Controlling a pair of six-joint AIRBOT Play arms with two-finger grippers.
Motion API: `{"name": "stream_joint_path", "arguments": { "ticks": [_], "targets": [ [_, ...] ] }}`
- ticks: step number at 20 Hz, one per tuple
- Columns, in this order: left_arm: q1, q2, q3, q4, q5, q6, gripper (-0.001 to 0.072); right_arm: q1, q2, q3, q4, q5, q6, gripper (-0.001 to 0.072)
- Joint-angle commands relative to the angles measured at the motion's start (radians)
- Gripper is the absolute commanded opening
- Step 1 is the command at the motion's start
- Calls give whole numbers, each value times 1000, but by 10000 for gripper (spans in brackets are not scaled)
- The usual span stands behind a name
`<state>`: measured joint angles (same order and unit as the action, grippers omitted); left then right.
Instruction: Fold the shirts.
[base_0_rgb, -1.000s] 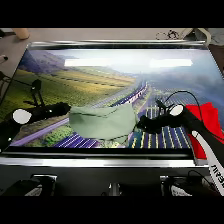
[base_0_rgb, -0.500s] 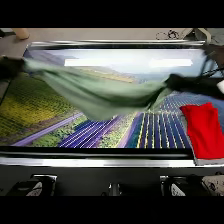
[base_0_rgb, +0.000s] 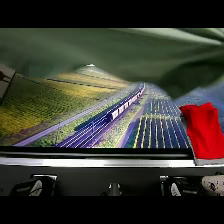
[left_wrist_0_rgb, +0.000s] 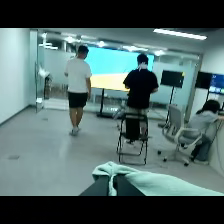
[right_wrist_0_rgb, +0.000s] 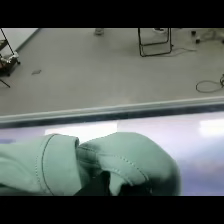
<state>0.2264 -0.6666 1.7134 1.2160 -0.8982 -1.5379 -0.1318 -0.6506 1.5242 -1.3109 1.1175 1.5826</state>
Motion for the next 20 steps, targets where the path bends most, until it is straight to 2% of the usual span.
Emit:
{"name": "stream_joint_path", "arguments": {
  "ticks": [1,3,5,7,10,13,14,15,16,17,18,20],
  "targets": [
    [8,-30,-50,53,-125,13,27,-2,-50,-2,-38,348,51,25],
    [7,-68,-186,50,-131,49,28,-1,-134,-124,-22,442,51,25],
    [7,-119,-383,50,-130,50,27,0,-177,-354,11,373,47,25],
    [-6,-187,-611,48,-66,50,29,0,-225,-617,60,145,45,25],
    [-52,-333,-841,3,172,47,30,0,-361,-833,291,-285,43,26],
    [-80,-519,-855,-148,263,46,31,-1,-519,-824,471,-446,43,27],
    [-81,-568,-836,-211,260,46,49,-1,-552,-806,536,-470,27,86],
    [-79,-600,-809,-259,242,47,179,-1,-566,-773,583,-468,-24,302],
    [-71,-613,-770,-262,196,49,461,-2,-562,-727,593,-443,-88,494],
    [-51,-610,-721,-246,129,59,699,-2,-550,-658,572,-388,-150,542],
    [-22,-604,-664,-203,38,58,709,-2,-534,-584,519,-324,-163,545],
    [51,-600,-536,-64,-224,41,707,-2,-503,-427,320,-139,-101,545]
  ]
}}
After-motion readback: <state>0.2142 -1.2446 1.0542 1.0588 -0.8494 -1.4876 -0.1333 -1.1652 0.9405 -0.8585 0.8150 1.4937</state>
